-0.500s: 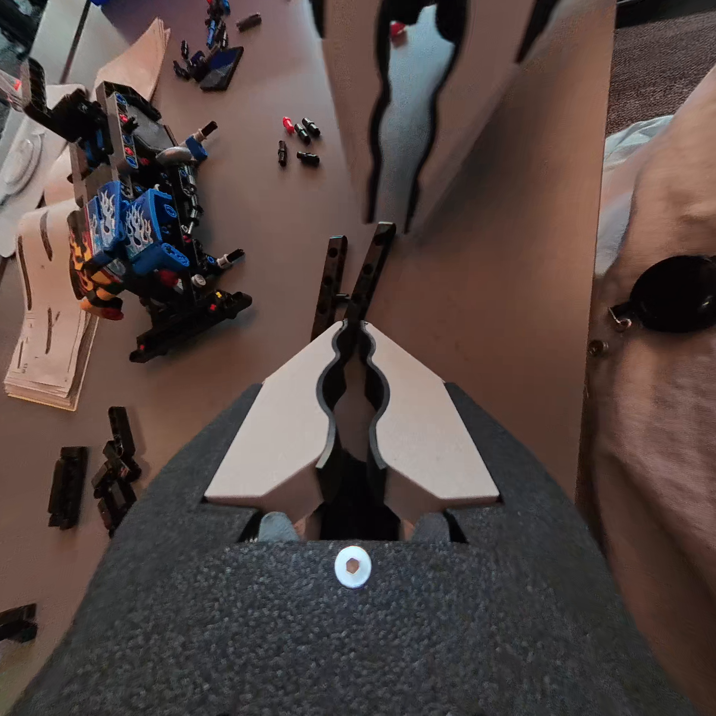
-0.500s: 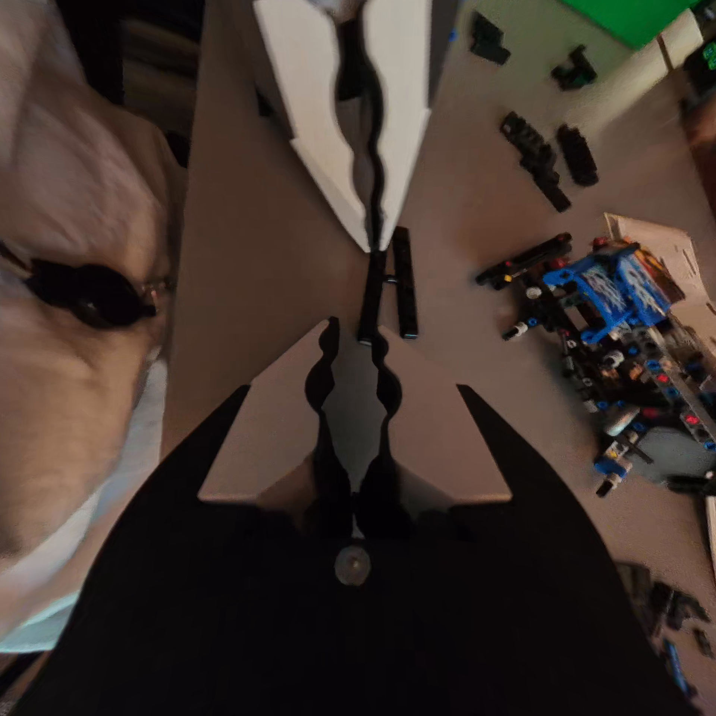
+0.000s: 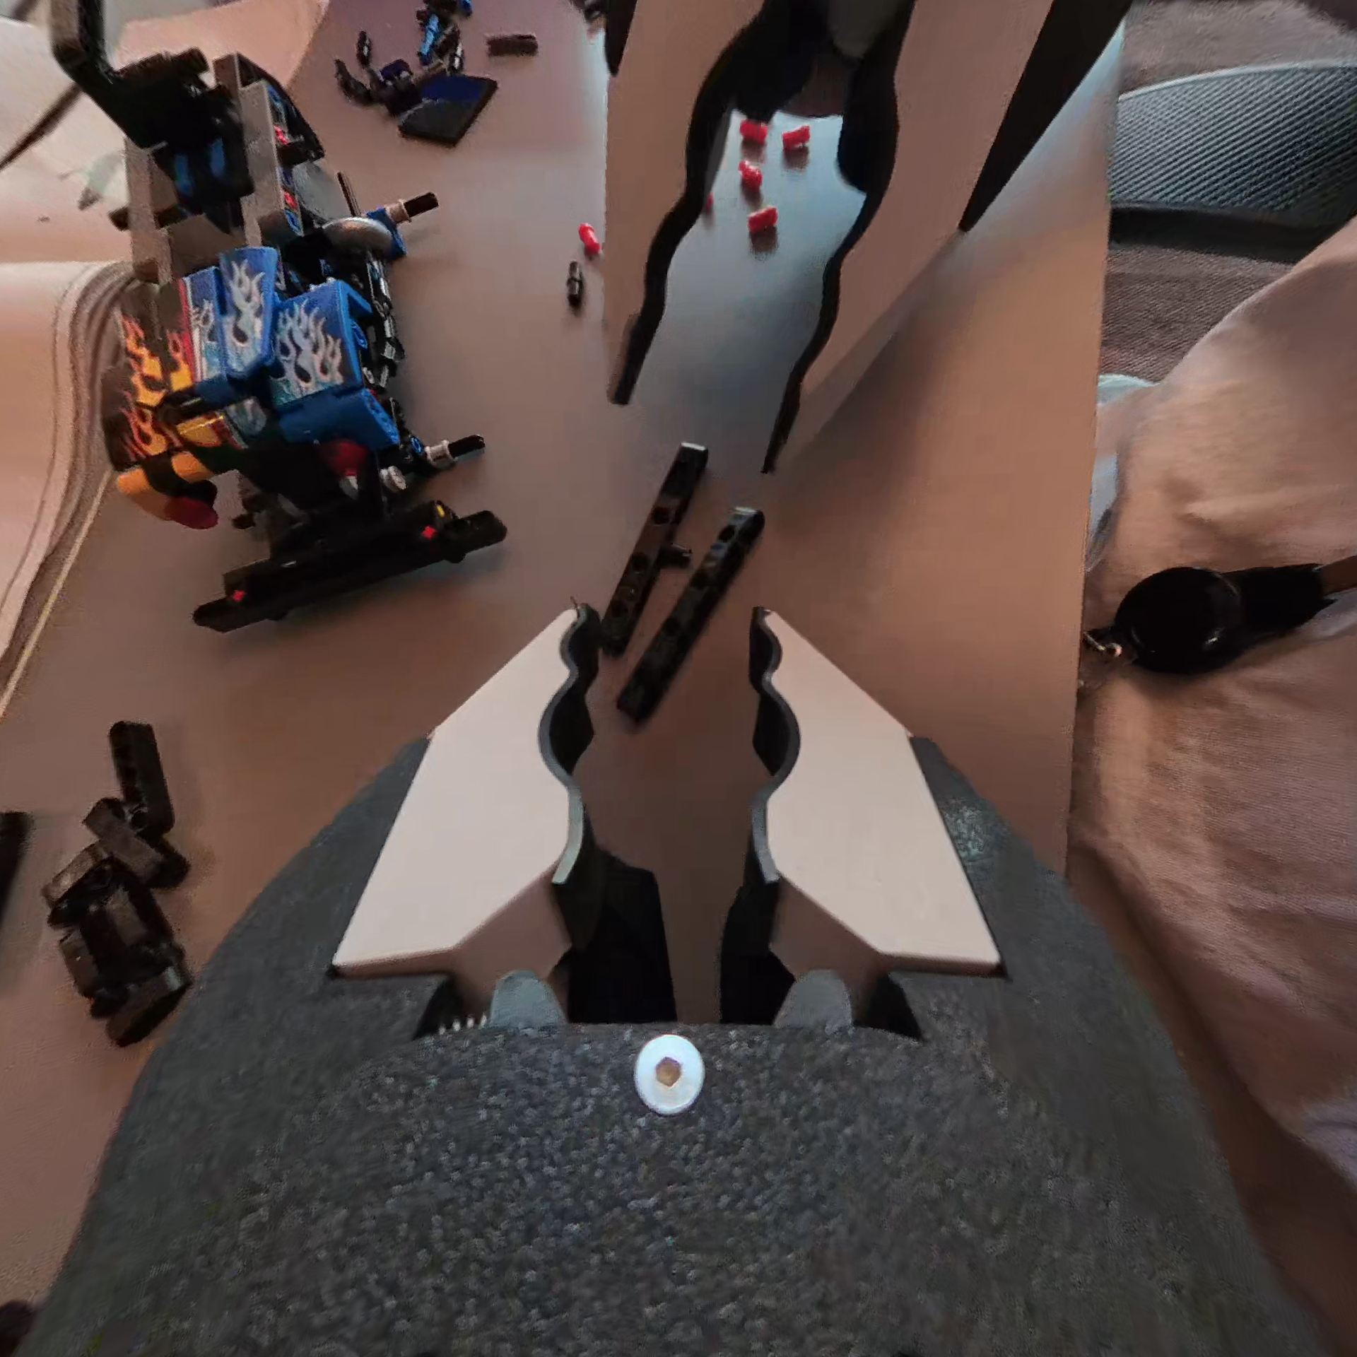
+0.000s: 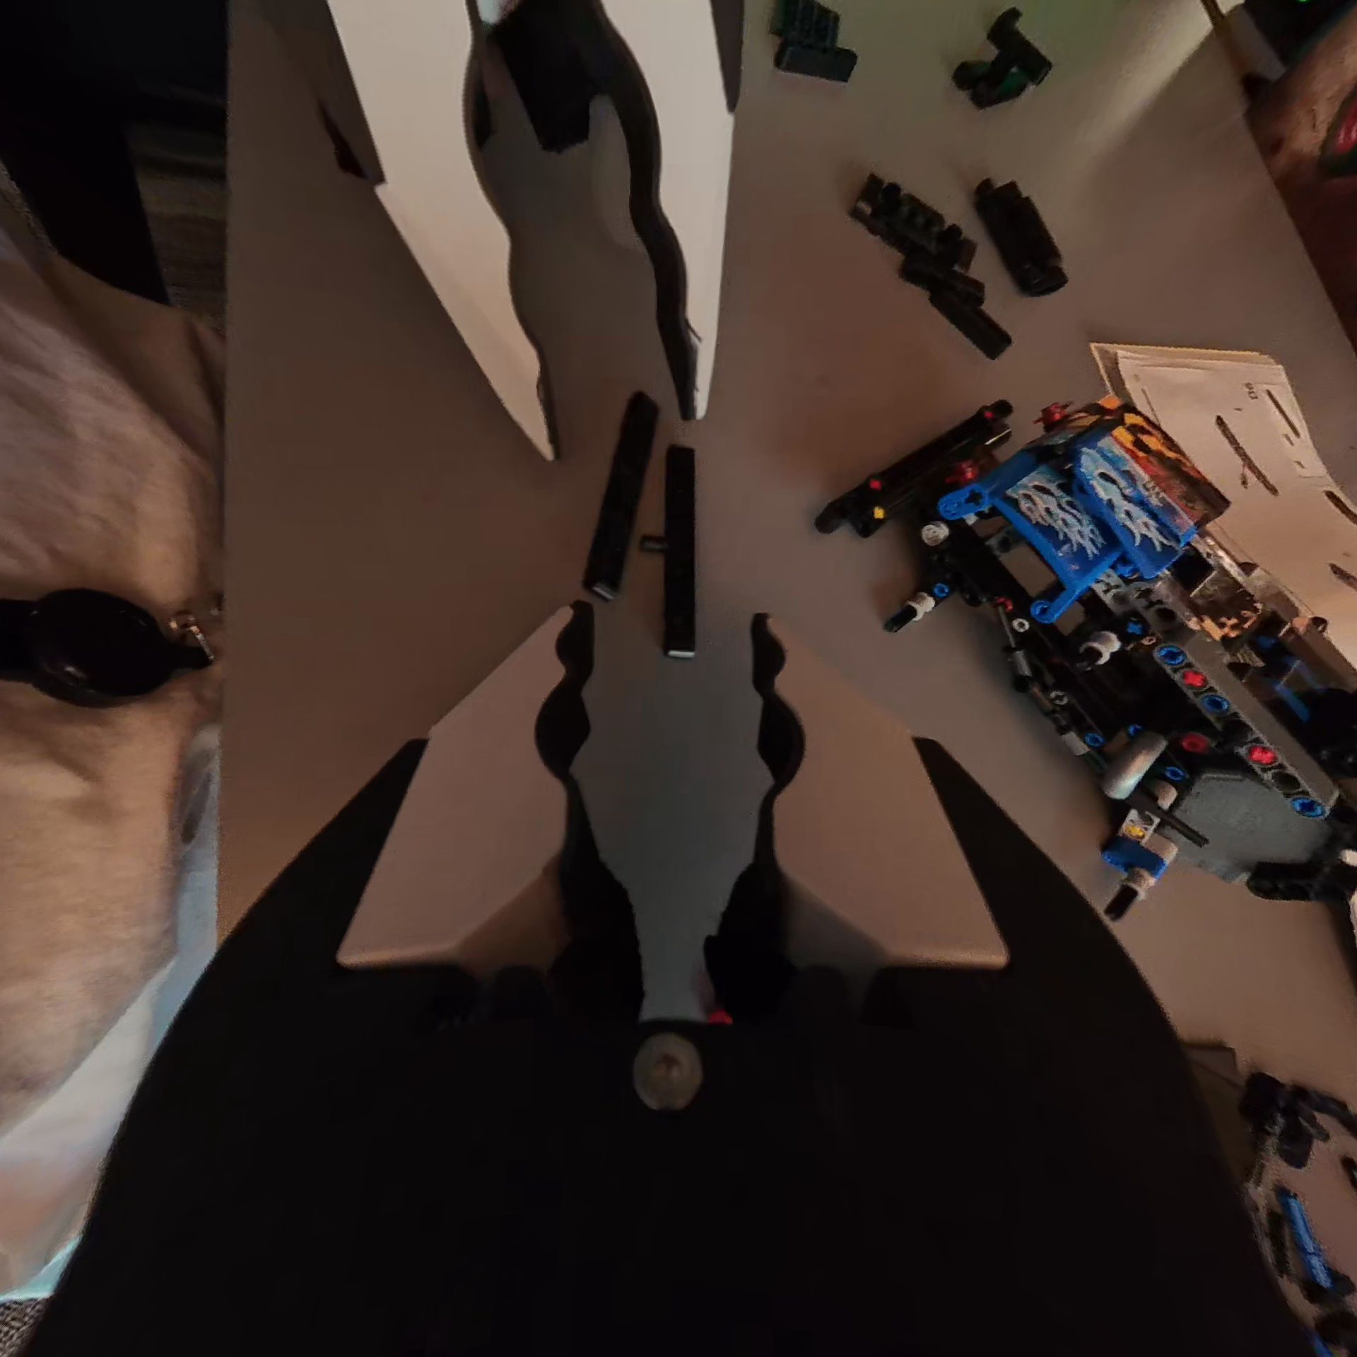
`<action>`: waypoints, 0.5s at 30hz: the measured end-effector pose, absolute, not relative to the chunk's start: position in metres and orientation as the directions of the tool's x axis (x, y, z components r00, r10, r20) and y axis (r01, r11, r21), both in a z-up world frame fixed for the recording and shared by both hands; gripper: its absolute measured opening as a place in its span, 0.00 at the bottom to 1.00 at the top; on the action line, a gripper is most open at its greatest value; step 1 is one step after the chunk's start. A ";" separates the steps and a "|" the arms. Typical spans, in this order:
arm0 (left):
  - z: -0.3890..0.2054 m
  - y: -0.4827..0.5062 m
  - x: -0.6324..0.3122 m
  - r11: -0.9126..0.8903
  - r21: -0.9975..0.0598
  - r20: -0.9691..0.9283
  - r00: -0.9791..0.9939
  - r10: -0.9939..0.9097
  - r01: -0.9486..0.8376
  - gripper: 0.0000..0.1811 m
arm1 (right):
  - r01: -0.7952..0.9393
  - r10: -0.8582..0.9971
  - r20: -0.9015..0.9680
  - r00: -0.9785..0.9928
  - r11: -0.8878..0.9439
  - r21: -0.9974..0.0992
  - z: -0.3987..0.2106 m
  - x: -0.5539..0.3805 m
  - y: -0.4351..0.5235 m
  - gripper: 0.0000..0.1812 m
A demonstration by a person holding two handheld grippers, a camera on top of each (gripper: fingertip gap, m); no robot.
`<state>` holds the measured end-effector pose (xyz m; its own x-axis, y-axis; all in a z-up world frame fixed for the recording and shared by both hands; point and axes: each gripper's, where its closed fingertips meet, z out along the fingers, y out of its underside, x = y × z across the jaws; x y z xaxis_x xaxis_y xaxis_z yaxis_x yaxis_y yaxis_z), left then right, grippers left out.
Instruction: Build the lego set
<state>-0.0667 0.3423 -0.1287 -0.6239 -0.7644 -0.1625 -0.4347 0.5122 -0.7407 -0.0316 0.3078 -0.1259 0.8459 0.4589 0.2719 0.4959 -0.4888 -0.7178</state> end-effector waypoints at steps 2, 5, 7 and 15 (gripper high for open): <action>-0.126 0.339 -0.066 0.487 -0.754 -0.102 -0.653 -0.750 -0.442 0.22 | 0.481 0.467 0.245 0.850 -0.498 -0.722 -0.127 -0.034 0.315 0.25; -0.122 0.336 -0.071 0.454 -0.763 -0.021 -0.683 -0.730 -0.461 0.22 | 0.461 0.483 0.206 0.851 -0.498 -0.734 -0.125 -0.045 0.322 0.27; -0.124 0.358 -0.068 0.505 -0.730 -0.108 -0.652 -0.751 -0.460 0.21 | 0.456 0.468 0.212 0.858 -0.502 -0.735 -0.124 -0.047 0.324 0.27; -0.143 0.376 -0.068 0.584 -0.678 -0.057 -0.760 -0.647 -0.446 0.19 | 0.376 0.418 0.131 0.899 -0.580 -0.723 -0.140 -0.037 0.319 0.26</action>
